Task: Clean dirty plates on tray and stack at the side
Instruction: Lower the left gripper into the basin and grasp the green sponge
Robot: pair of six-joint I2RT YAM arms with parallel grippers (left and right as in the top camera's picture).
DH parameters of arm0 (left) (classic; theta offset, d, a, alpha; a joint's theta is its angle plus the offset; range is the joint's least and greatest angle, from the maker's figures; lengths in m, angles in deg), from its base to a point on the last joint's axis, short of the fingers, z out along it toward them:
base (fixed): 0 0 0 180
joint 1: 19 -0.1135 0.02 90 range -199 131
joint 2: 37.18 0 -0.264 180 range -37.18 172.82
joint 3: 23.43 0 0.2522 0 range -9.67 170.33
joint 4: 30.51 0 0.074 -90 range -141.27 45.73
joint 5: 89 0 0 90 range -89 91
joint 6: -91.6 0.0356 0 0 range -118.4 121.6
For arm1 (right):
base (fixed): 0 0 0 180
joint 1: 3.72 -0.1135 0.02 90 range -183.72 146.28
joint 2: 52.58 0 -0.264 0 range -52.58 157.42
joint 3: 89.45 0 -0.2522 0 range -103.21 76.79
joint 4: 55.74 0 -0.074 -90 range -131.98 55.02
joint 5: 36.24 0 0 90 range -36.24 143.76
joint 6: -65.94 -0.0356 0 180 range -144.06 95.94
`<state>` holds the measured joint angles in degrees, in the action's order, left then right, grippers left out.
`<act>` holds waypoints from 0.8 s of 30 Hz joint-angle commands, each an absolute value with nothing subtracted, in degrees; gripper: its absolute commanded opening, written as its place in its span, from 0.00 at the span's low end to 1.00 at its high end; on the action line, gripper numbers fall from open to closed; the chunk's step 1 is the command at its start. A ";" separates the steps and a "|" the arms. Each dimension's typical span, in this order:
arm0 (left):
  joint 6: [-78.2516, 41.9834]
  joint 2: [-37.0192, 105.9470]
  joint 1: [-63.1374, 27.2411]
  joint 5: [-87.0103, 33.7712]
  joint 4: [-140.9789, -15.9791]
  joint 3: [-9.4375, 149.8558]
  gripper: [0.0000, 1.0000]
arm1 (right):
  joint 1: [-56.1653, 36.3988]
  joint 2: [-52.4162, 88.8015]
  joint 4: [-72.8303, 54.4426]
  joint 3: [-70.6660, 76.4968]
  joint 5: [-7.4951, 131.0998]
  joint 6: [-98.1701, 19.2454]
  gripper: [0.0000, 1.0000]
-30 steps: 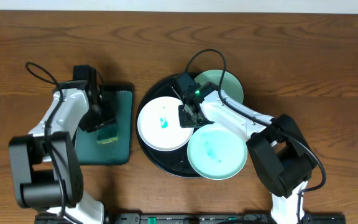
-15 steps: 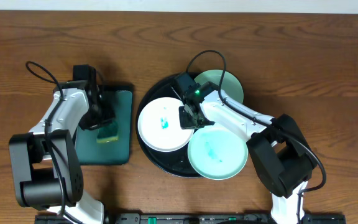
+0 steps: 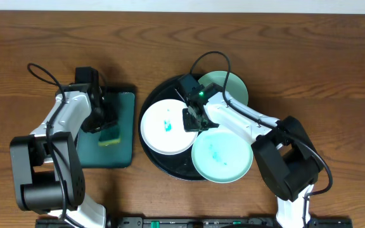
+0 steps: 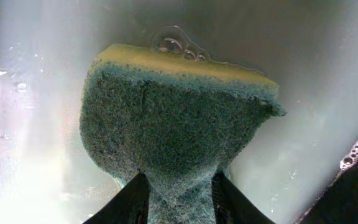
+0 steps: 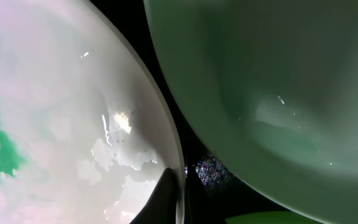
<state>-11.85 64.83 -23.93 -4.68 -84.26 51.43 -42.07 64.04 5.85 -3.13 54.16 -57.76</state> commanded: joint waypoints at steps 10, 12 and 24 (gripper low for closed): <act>-11.52 65.58 -24.08 -4.37 -85.29 49.99 0.07 | -42.07 64.87 7.80 -1.73 54.05 -56.55 0.01; -11.50 65.53 -24.08 -4.37 -85.27 50.04 0.07 | -42.07 64.87 7.80 -1.73 54.05 -56.55 0.01; -11.48 45.56 -23.62 -4.54 -86.97 51.98 0.07 | -42.07 64.87 8.19 -1.73 54.03 -56.14 0.01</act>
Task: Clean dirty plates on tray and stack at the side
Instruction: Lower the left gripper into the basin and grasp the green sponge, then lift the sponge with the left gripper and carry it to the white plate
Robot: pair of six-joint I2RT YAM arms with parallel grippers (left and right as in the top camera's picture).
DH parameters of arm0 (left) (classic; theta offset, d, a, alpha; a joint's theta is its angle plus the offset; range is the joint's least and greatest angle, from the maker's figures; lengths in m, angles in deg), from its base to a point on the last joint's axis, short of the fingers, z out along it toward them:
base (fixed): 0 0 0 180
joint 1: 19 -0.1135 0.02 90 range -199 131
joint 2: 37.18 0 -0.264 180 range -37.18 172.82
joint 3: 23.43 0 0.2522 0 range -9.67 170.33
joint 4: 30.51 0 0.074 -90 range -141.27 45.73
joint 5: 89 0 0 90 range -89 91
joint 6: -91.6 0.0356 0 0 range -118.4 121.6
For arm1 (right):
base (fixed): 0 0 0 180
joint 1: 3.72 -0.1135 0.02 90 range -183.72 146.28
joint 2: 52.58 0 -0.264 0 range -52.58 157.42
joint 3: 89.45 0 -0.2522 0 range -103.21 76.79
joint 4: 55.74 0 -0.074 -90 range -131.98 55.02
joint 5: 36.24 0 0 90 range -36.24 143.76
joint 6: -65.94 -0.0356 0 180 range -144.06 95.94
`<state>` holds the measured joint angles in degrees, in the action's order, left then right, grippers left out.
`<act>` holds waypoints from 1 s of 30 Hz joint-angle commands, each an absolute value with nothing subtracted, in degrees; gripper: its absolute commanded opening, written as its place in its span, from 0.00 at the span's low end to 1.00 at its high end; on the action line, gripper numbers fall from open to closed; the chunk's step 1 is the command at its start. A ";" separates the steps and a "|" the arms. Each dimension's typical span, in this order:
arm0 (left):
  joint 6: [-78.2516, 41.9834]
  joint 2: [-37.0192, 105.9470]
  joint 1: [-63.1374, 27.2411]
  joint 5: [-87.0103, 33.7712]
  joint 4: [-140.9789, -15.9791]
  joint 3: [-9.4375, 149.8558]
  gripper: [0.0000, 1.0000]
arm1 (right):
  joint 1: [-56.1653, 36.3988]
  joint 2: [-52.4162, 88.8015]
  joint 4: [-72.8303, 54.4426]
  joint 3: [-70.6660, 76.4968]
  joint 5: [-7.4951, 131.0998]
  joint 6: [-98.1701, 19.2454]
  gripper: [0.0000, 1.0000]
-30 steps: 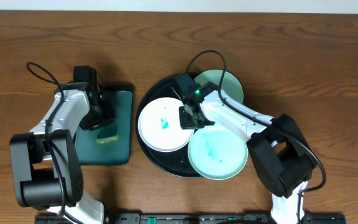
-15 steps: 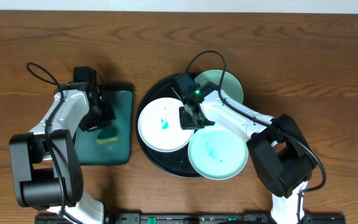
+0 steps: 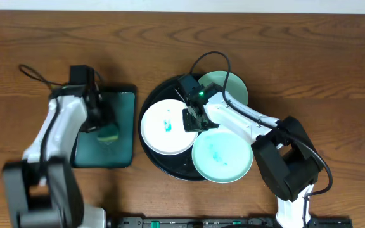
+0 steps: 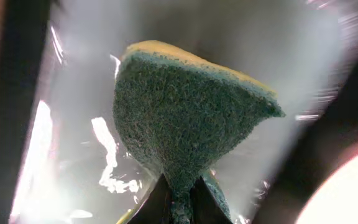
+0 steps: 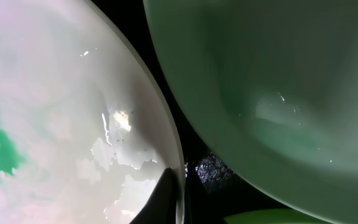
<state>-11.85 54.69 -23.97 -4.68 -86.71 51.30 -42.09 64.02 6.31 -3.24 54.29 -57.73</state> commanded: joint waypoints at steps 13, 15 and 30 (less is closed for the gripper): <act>-2.63 23.00 -23.53 -4.54 -81.31 51.98 0.07 | -42.07 64.87 7.12 -1.73 54.03 -56.12 0.01; -2.43 22.06 -23.53 -4.54 -79.65 51.98 0.07 | -42.07 64.87 7.10 -1.73 54.03 -56.12 0.01; -1.51 21.97 -23.53 -4.54 -77.13 51.98 0.07 | -42.07 64.87 7.23 -1.73 54.03 -56.14 0.01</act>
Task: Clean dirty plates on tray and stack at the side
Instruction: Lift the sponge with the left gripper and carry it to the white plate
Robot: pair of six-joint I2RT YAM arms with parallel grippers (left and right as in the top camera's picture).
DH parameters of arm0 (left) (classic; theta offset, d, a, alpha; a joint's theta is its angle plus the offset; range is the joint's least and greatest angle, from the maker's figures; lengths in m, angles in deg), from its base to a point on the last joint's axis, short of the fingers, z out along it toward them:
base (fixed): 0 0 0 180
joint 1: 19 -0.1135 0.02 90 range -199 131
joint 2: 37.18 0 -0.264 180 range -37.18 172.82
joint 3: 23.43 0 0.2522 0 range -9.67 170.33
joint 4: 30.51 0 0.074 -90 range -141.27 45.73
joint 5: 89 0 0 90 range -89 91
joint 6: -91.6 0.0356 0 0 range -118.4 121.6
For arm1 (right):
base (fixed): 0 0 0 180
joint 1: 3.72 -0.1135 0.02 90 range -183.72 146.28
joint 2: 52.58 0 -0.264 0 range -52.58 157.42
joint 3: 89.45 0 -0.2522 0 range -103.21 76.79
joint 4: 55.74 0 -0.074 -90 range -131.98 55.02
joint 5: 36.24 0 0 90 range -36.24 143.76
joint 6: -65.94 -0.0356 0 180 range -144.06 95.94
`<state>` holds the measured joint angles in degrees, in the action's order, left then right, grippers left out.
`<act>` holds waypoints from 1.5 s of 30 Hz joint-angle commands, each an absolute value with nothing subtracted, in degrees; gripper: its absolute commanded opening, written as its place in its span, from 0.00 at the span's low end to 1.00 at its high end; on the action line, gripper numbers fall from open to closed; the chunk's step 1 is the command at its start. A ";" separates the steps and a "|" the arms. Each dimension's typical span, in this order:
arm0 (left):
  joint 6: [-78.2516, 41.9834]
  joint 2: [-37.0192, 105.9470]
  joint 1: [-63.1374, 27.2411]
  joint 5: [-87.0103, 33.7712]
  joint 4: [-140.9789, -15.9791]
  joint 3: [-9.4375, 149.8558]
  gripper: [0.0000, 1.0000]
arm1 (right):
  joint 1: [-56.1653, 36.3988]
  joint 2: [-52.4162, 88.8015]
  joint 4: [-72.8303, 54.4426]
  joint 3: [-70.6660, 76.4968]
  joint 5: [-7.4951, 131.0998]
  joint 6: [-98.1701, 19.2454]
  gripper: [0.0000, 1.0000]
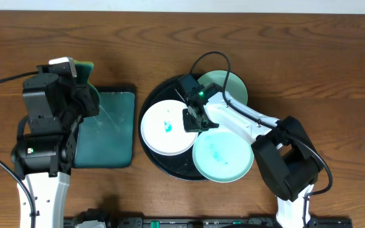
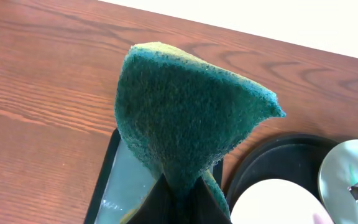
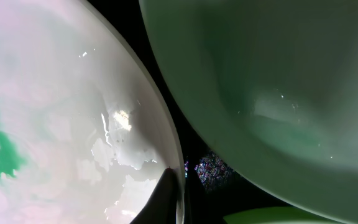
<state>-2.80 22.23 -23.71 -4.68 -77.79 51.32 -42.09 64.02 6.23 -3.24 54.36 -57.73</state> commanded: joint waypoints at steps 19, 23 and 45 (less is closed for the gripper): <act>-1.38 21.97 -23.53 -4.54 -77.11 51.98 0.07 | -42.07 64.87 7.21 -1.73 54.03 -56.14 0.01; -1.38 21.97 -23.53 -4.54 -77.11 51.98 0.07 | -42.07 64.87 7.10 -1.73 54.03 -56.14 0.01; -12.33 42.91 -23.53 -5.42 -91.87 51.98 0.07 | -42.07 64.87 7.10 -1.73 54.08 -56.14 0.01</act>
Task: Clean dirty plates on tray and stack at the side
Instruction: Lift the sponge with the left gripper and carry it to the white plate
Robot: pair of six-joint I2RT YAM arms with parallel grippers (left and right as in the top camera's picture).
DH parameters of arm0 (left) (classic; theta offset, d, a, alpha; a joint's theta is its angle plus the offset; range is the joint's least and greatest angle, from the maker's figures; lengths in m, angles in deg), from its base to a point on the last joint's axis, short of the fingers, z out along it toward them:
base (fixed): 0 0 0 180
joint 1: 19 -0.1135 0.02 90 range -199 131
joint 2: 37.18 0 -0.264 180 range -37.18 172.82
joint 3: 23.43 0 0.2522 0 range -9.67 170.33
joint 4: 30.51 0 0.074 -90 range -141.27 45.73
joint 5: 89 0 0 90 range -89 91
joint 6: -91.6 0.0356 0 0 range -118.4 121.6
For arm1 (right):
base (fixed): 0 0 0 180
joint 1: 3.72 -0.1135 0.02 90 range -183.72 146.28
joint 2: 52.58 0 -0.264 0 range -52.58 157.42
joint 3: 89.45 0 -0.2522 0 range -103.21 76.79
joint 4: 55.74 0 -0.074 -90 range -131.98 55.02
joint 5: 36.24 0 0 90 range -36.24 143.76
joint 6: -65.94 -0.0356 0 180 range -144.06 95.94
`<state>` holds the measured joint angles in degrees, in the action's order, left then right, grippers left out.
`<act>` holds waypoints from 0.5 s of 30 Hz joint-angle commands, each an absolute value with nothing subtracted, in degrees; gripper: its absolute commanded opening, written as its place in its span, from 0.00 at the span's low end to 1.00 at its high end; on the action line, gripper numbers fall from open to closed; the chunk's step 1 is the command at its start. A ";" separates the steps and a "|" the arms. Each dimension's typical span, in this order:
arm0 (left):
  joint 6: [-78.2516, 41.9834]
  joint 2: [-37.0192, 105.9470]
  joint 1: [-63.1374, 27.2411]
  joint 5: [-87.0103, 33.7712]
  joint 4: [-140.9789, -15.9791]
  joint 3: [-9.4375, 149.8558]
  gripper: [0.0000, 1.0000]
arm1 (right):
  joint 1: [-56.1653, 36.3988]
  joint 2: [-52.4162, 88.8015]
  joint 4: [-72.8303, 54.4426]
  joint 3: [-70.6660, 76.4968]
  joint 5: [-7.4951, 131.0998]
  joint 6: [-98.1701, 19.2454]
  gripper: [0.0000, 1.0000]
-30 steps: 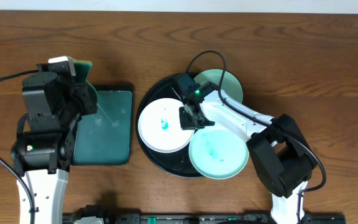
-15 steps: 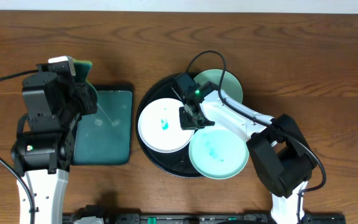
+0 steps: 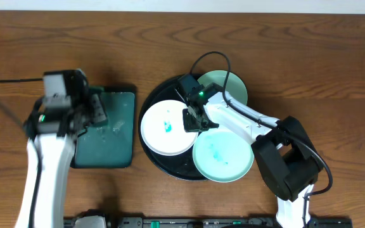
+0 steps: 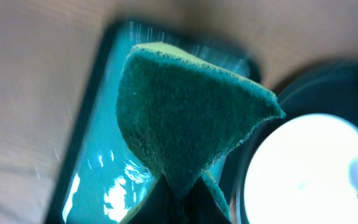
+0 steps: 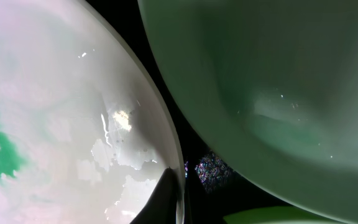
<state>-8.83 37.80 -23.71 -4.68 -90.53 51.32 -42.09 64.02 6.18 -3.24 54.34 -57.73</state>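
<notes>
My left gripper [image 4: 180, 190] is shut on a green scouring sponge [image 4: 188, 118] with a yellow back. It hangs over the right part of the teal water basin [image 4: 98, 168]. From overhead, the left gripper [image 3: 97, 111] covers the sponge. A white plate [image 3: 163, 130] with a green smear lies on the round black tray [image 3: 149, 101]. My right gripper [image 3: 192, 120] is shut on its right rim, and the right wrist view shows a finger [image 5: 166, 196] against that rim [image 5: 173, 155]. Two pale green plates [image 3: 227, 85] [image 3: 222, 156] also lie on the tray, the near one smeared.
The teal basin [image 3: 109, 136] stands left of the black tray on the wooden table [image 3: 322, 57]. Cables run from both arms, one looping over the tray's far side [image 3: 211, 57]. The right arm [image 3: 252, 123] stretches across the tray's right half.
My left gripper with the sponge was raised high above the basin's far left corner. Now it is lower, over the basin's right part near the tray. The right gripper has not moved.
The sponge first lay pressed in the basin's water in my left gripper. Then it was just above the water, then high over the table, and now hangs low beside the tray. My right gripper stayed shut on the white plate's rim throughout.
</notes>
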 commanded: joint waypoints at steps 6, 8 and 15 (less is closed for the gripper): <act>-12.27 46.82 -23.53 -14.51 -91.89 52.16 0.07 | -42.07 64.87 7.03 -1.73 54.05 -56.14 0.01; -12.27 46.58 -23.40 -17.44 -92.08 52.55 0.07 | -42.07 64.87 6.93 -1.73 54.05 -56.14 0.01; -14.45 47.22 -15.86 -22.99 -91.25 52.68 0.07 | -42.07 64.87 6.51 -1.73 54.05 -56.14 0.01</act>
